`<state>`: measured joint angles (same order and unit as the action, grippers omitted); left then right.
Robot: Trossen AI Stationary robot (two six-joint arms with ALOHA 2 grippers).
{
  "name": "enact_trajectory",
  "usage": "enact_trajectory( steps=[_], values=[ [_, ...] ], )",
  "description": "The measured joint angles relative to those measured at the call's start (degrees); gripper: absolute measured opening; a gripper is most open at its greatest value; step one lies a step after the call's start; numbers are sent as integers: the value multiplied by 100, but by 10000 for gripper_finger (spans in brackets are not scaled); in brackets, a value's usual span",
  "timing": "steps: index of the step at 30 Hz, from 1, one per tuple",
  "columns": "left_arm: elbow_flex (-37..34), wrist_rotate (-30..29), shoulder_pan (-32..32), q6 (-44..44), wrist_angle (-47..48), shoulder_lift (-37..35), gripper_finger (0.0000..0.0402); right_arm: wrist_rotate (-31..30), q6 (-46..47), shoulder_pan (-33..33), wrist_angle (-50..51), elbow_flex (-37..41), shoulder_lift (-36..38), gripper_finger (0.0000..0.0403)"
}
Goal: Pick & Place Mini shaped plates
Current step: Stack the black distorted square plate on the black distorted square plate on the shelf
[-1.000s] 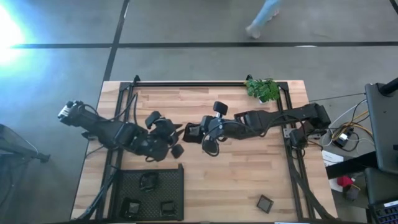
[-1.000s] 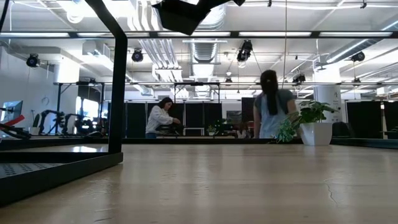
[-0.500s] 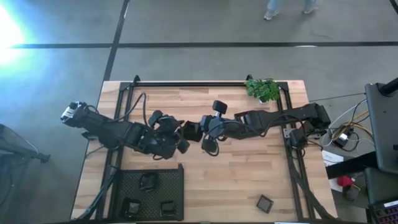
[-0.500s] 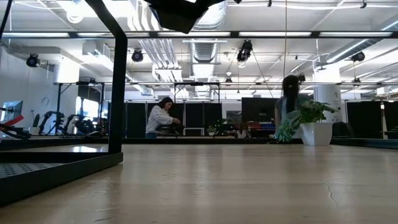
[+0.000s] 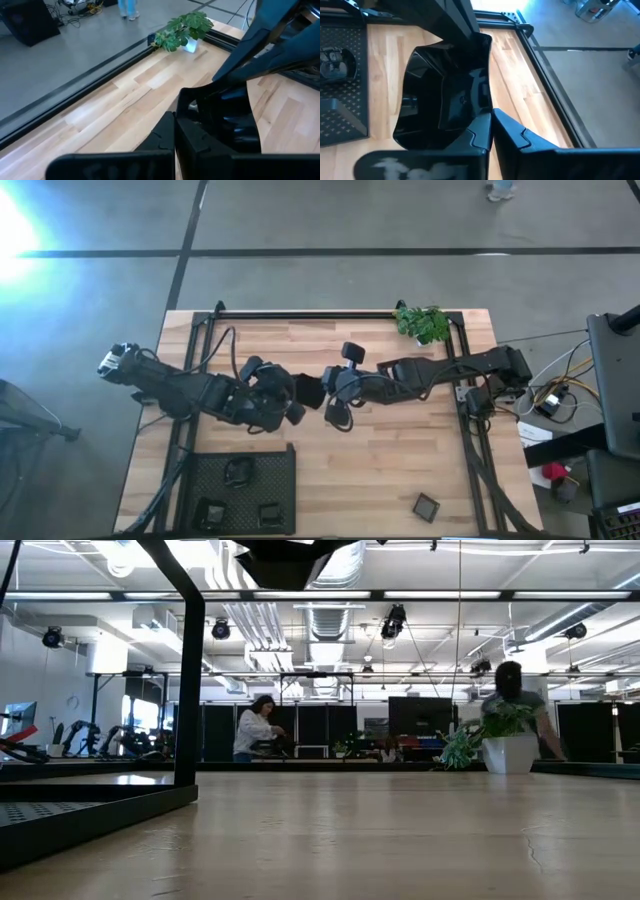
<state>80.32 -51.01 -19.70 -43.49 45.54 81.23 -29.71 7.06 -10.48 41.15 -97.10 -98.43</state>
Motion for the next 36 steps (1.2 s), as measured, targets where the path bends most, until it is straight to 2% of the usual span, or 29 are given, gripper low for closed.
enact_trajectory(
  steps=[8,15,22,28,32,36],
  values=[
    [0,249,0,-128,14,-40,0,25,-6,-70,-4,0,10,76],
    [8,562,-2,-696,584,-300,0,20,-49,-319,24,-332,53,135],
    [8,1563,-167,-1223,1570,-675,0,15,-181,-552,73,-854,59,162],
    [6,2559,-707,-2196,2563,-891,0,15,-53,-662,614,-1369,59,166],
    [0,2950,-1321,-3146,3071,-896,0,13,169,-682,888,-1632,59,166],
    [-30,3065,-2050,-4216,3207,-850,0,15,152,-680,968,-1724,59,166]
  ],
)
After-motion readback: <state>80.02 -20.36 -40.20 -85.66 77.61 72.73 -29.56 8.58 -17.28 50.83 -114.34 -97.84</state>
